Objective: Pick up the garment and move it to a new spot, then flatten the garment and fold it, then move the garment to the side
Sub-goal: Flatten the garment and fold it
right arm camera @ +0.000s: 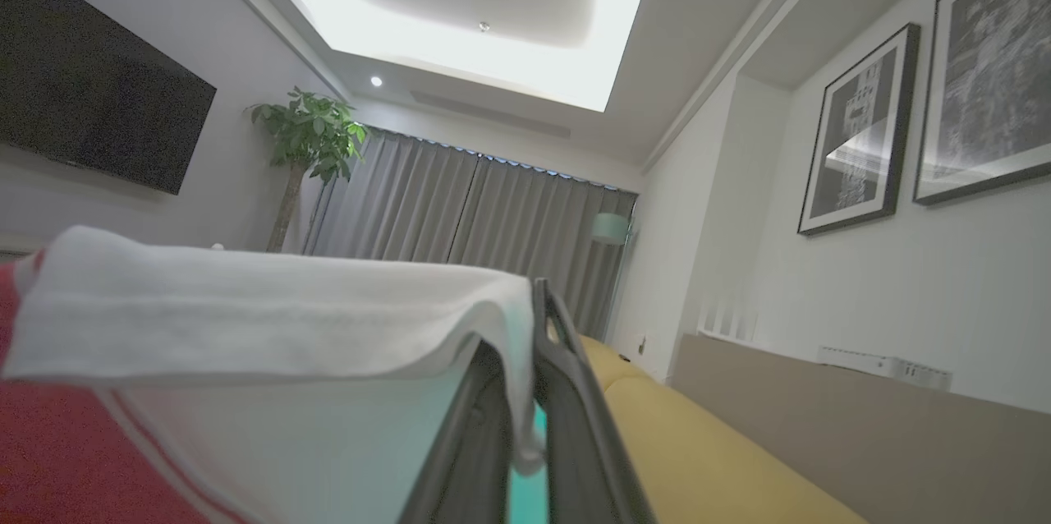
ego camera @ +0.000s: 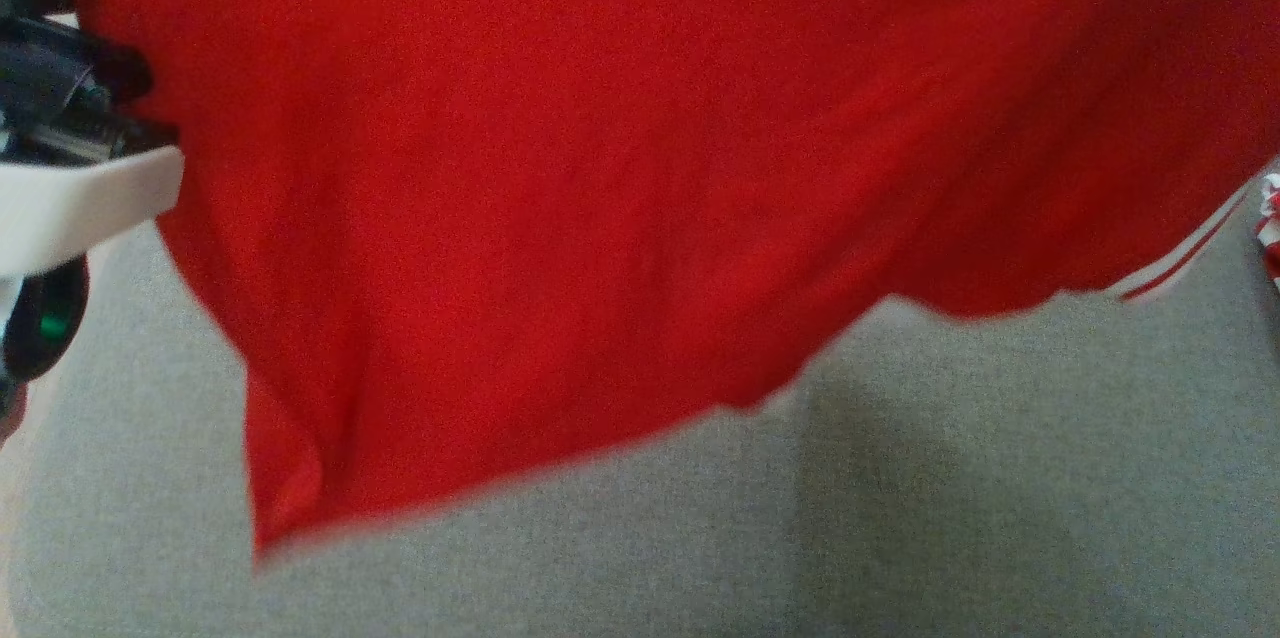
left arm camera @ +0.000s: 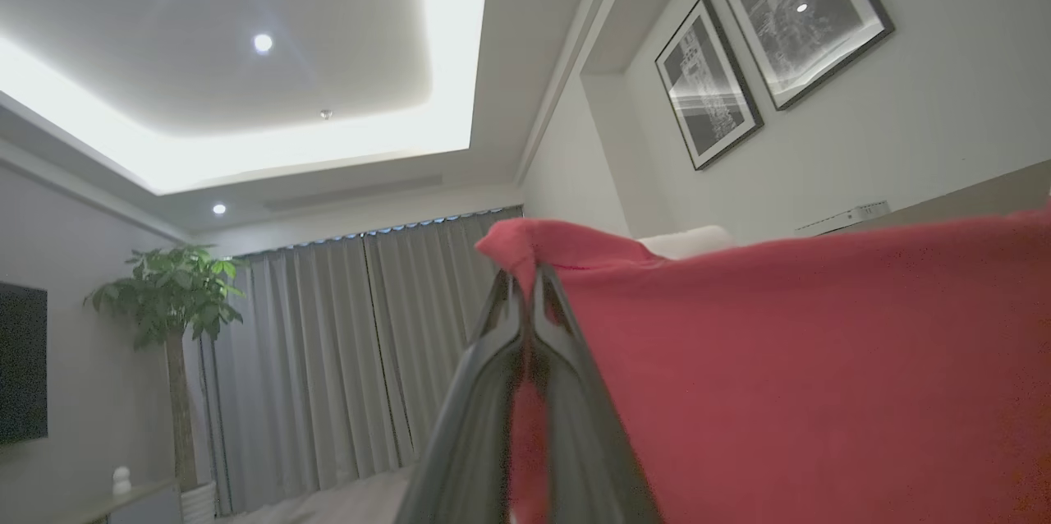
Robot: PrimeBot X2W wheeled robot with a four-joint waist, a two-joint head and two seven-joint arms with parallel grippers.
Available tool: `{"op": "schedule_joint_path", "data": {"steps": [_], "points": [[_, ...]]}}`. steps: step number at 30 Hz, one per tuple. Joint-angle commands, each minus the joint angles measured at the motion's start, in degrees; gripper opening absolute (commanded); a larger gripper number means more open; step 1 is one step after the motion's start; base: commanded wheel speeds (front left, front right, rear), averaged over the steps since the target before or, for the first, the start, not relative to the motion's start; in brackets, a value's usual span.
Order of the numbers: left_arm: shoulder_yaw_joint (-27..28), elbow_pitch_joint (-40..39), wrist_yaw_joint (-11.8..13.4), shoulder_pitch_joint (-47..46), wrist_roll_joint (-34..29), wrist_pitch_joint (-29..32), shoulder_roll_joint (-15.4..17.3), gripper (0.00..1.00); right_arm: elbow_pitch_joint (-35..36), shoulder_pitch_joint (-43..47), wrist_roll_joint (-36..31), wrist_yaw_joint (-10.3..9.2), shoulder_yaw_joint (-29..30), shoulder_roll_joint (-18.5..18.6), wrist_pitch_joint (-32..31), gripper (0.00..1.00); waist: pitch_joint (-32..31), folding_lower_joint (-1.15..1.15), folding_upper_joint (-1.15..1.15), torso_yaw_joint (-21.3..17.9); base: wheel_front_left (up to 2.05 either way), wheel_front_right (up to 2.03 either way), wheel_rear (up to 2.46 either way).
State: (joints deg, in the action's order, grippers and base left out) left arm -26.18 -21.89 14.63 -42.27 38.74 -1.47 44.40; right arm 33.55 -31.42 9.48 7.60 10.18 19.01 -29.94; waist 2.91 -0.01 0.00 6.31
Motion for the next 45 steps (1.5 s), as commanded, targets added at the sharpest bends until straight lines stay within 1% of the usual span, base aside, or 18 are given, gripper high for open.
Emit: {"op": "schedule_joint_path", "data": {"steps": [1,3,5,9,13,15,20,23,26,31,32,33,35,36,37,39,42,45], "points": [[2.9,0.1,0.0,-3.1,0.9,0.6,1.9,0.00,-0.6,-2.4,1.0,-0.11,-0.9,1.0,-0.7,0.00,0.8,0.01,0.00,-0.2,0.00,0.00,0.00],[2.3,2.6,-1.0,-3.8,2.5,0.8,0.4,0.00,-4.3,-4.4,2.5,-0.11,-1.7,0.9,-0.4,0.00,1.7,0.01,0.00,-0.4,0.00,0.00,0.00],[1.5,7.0,-2.6,-4.8,4.3,0.6,-1.6,0.00,-8.9,-6.6,3.8,-0.11,-3.0,0.3,0.3,0.00,2.7,0.01,0.00,-0.8,0.00,0.00,0.00],[0.0,19.2,-6.0,-8.0,6.5,-1.4,-6.5,0.00,-19.2,-11.5,5.3,-0.11,-5.4,-1.5,2.6,0.00,4.3,0.01,0.00,-1.8,0.00,0.00,0.00],[-0.7,33.4,-9.8,-13.3,7.6,-5.0,-11.7,0.00,-31.2,-19.2,5.8,-0.11,-6.9,-4.2,6.4,0.00,5.1,0.01,0.00,-3.5,0.00,0.00,0.00],[-0.5,40.0,-11.3,-16.5,7.5,-7.3,-13.7,0.00,-37.5,-23.9,5.9,-0.11,-7.4,-5.8,9.1,0.00,5.4,0.01,0.00,-4.6,0.00,0.00,0.00],[1.4,55.5,-13.8,-22.4,8.2,-11.8,-17.8,0.00,-52.1,-33.2,5.2,-0.11,-8.7,-10.5,16.0,0.00,5.8,0.01,0.00,-7.2,0.00,0.00,0.00],[2.2,63.6,-15.5,-23.1,9.5,-12.6,-20.4,0.00,-60.0,-34.9,5.1,-0.11,-10.2,-13.1,18.3,0.00,6.4,0.01,0.00,-8.3,0.00,0.00,0.00],[2.2,71.4,-17.4,-21.3,11.1,-12.9,-23.8,0.00,-66.8,-32.4,6.0,-0.11,-12.9,-14.8,20.0,0.00,7.5,0.01,0.00,-8.8,0.00,0.00,0.00],[1.5,82.7,-20.0,-14.9,13.5,-13.1,-29.6,0.00,-76.8,-23.7,10.0,-0.11,-16.9,-16.0,22.9,0.00,9.7,0.01,0.00,-9.1,0.00,0.00,0.00],[1.5,82.7,-20.0,-14.9,13.5,-13.1,-29.6,0.00,-76.8,-23.7,10.0,-0.11,-16.9,-16.0,22.9,0.00,9.7,0.01,0.00,-9.1,0.00,0.00,0.00],[1.6,84.5,-20.4,-13.6,14.1,-13.1,-30.6,0.00,-78.5,-21.9,11.0,-0.11,-17.5,-16.0,23.6,0.00,10.3,0.01,0.00,-9.0,0.00,0.00,0.00],[0.1,88.6,-21.3,-10.0,13.9,-13.0,-32.9,0.00,-82.4,-15.9,15.6,-0.11,-20.3,-16.1,25.5,0.00,11.1,0.01,0.00,-8.6,0.00,0.00,0.00],[-1.8,90.0,-21.4,-8.9,12.3,-12.8,-33.0,0.00,-83.3,-14.0,16.9,-0.11,-20.9,-16.1,26.4,0.00,11.1,0.01,0.00,-8.4,0.00,0.00,0.00],[-1.5,91.0,-21.4,-8.1,12.8,-12.8,-33.6,0.00,-83.9,-12.2,17.9,-0.11,-21.3,-16.1,27.4,0.00,11.3,0.01,0.00,-8.2,0.00,0.00,0.00],[-1.1,91.8,-21.5,-6.2,13.4,-13.0,-34.6,0.00,-84.4,-8.4,20.1,-0.11,-22.1,-16.1,29.4,0.00,10.9,0.01,0.00,-7.7,0.00,0.00,0.00],[-0.3,90.5,-21.8,-3.2,13.5,-13.4,-34.7,0.00,-83.4,-2.9,21.6,-0.11,-23.1,-16.1,31.8,0.00,10.0,0.01,0.00,-7.2,0.00,0.00,0.00],[1.7,84.1,-21.9,0.7,11.8,-13.5,-32.6,0.00,-80.0,2.7,21.2,-0.11,-22.9,-16.0,33.0,0.00,8.7,0.01,0.00,-6.8,0.00,0.00,0.00]]}}
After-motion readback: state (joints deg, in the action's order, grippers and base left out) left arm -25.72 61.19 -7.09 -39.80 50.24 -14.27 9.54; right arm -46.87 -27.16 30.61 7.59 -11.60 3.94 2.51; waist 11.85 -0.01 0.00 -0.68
